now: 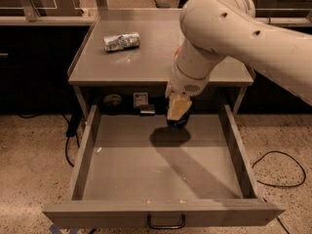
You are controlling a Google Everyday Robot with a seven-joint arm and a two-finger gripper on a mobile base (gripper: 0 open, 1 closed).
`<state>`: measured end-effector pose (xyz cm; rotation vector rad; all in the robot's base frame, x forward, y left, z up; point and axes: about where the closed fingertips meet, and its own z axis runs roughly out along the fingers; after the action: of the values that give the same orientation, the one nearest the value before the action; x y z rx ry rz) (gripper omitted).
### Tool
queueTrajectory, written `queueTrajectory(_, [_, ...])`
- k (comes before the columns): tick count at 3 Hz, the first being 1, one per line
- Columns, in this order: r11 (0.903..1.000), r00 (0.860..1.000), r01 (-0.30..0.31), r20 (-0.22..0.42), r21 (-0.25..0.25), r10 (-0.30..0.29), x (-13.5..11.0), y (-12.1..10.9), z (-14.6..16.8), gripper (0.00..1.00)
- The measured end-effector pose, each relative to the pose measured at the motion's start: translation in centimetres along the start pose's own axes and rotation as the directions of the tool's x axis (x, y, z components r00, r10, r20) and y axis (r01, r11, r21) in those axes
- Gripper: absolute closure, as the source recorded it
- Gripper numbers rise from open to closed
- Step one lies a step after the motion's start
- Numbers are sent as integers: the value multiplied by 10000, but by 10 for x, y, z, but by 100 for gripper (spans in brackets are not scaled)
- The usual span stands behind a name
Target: Pick pepsi can from top drawer and place on counter
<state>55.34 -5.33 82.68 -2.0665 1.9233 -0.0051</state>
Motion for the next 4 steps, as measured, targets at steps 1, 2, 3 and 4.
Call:
queueTrajectory(1, [9978,9984,559,-67,343,-557,-21,-13,-34,100])
queueTrajectory(2, [9918,9942,1077,-90,685,-1073,-43,-30,-69,100])
queueTrajectory(3, [9877,9906,1367,-88,756,-1364,-54,-43,-82,100])
queueTrajectory(4, [9823,9854,1705,-181,775,-1696,-66,-68,-88,100])
